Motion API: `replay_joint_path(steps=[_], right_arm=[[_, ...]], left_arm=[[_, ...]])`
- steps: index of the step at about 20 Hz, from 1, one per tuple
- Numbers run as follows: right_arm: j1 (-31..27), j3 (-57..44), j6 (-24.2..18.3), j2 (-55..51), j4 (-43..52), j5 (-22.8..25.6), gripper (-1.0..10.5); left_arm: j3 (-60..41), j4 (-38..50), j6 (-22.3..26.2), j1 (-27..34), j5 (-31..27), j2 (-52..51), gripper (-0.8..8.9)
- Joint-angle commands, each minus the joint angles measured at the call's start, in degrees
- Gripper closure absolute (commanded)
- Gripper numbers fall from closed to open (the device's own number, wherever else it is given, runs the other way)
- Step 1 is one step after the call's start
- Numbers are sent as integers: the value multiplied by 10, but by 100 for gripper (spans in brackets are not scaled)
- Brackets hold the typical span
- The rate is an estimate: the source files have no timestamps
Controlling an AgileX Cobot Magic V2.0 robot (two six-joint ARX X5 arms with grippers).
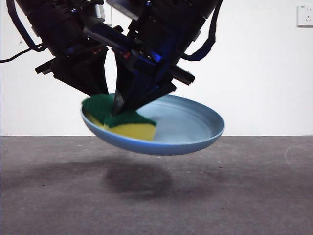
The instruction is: Pick up the plate,pick up the cloth,clean the plate with the cloth
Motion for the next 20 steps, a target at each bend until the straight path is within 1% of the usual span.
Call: replay_joint_path(steps=[1, 2, 3, 6, 8, 9, 11, 17, 18, 20], right_arm=[[2, -3, 2, 9, -64, -1, 958], [2, -3, 2, 9, -88, 7, 958], [1, -3, 2, 9, -108, 31, 958], [-10, -3, -5, 8, -143, 145, 958], [-21, -3, -6, 8, -139, 207, 958], [-29, -3, -6, 8, -131, 233, 958], [-43, -3, -6, 8, -111, 255, 958], [-79, -3, -6, 8, -2, 243, 958], [-81, -3, -6, 8, 15, 229, 958], [-85, -3, -5, 8, 52, 175, 958]], left_arm=[[0, 9, -4, 19, 12, 0, 822], [0, 6, -4, 26, 16, 0, 822], [0, 4, -3, 35, 30, 0, 822], [0, -2, -2, 55, 71, 0, 822], [0, -12, 3, 56, 85, 0, 822], [0, -19, 10, 56, 92, 0, 822], [0, -31, 14, 56, 102, 0, 822], [0, -41, 18, 48, 145, 0, 822], [0, -40, 18, 47, 147, 0, 822], [0, -35, 17, 46, 147, 0, 822]])
